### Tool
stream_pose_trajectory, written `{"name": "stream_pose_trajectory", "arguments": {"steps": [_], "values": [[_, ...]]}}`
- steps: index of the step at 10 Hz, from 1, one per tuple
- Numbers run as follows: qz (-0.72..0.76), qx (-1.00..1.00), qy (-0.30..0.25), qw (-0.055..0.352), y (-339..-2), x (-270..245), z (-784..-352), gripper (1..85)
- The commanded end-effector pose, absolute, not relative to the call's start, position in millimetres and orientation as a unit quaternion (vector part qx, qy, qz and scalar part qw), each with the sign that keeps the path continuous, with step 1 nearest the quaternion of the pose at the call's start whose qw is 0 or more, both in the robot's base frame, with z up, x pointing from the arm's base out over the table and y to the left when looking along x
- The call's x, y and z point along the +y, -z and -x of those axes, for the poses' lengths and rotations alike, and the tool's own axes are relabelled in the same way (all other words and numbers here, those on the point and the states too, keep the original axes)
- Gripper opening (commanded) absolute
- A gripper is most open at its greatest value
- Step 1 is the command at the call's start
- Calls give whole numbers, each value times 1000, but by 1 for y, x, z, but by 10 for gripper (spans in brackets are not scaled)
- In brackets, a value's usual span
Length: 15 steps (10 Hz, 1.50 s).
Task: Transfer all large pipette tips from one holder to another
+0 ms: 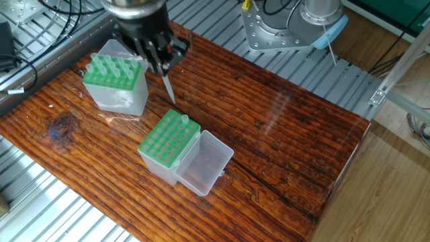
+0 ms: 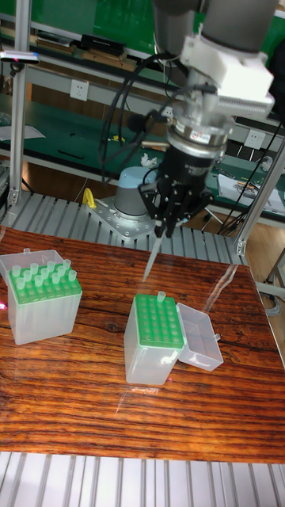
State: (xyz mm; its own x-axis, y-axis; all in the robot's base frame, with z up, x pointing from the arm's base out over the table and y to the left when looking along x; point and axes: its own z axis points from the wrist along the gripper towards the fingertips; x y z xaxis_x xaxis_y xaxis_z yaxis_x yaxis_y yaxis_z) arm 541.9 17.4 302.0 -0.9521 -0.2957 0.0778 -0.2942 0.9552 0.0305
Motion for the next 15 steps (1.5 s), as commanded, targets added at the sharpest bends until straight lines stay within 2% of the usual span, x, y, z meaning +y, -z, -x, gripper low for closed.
{"name": "stream_pose_trajectory", "arguments": {"steps": [1, 4, 7, 8, 11, 13, 15], "values": [[-178, -984, 8, 25, -314, -8, -546, 47], [-212, -977, -4, 8, -306, -42, -550, 47], [-197, -980, -8, 6, -309, -33, -550, 57], [-155, -988, 24, 7, -309, -16, -546, 50], [-127, -991, 31, 0, -310, -12, -550, 47], [-148, -989, 30, -4, -317, -41, -565, 27], [-206, -978, -12, -21, -320, -105, -597, 27]]}}
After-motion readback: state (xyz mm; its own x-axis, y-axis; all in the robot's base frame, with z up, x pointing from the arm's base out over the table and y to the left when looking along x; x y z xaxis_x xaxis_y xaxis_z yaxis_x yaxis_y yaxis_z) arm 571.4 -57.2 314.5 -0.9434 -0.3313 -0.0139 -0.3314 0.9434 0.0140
